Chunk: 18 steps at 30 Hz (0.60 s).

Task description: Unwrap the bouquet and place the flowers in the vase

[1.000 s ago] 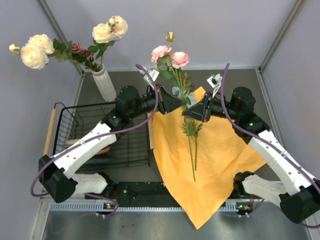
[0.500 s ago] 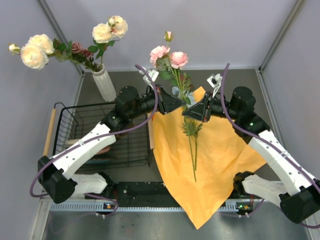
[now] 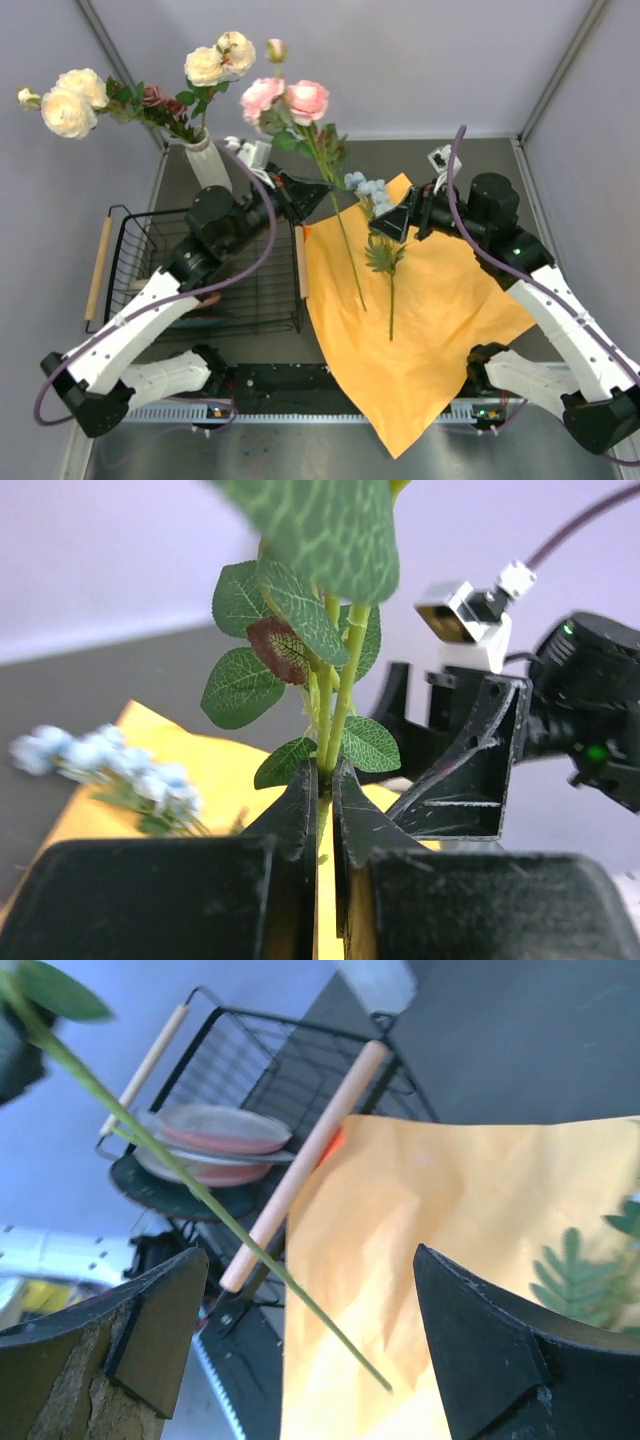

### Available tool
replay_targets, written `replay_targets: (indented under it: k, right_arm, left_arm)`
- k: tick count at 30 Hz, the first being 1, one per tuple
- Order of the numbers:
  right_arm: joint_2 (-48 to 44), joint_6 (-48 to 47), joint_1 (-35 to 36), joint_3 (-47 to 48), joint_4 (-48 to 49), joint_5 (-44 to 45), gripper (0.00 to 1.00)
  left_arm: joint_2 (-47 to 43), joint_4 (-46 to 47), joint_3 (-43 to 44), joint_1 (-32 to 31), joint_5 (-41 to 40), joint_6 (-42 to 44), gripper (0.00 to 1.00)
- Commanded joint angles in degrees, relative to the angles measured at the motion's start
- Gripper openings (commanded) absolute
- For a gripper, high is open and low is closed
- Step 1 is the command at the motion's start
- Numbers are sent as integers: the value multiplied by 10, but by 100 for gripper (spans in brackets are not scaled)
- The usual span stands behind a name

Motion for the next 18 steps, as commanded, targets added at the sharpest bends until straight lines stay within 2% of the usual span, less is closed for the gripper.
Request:
replay_targets:
  k: [1, 4, 6, 11, 12, 14, 15, 17, 18]
  right_arm:
    - [-44, -30, 4, 42, -60, 140, 86]
    - [-63, -35, -3, 40, -66, 183, 86]
    - [-69, -35, -7, 39, -70, 194, 87]
    - [-60, -21, -7, 35, -71, 182, 87]
    - [-59, -17, -7, 34, -69, 177, 87]
    - [-59, -10, -7, 31, -70, 172, 87]
    - [-60, -9, -6, 29, -70, 170, 87]
    - [-65, -9, -7, 24, -70, 170, 87]
    - [-67, -9, -7, 20, -71, 172, 87]
  left_arm:
    - [-90, -9, 6, 1, -184, 133, 0]
    - [-133, 4, 17, 1, -245, 203, 0]
    - [-156, 33, 23, 1, -298, 221, 0]
    - [-150, 101, 66, 1, -336, 309, 0]
    - [-147, 112, 74, 1, -370, 357, 0]
    - [-143, 140, 76, 1, -422, 394, 0]
    - [-139, 179, 78, 1, -463, 445, 0]
    - [-135, 226, 78, 1, -481, 503, 0]
    - [-133, 282, 75, 1, -487, 562, 0]
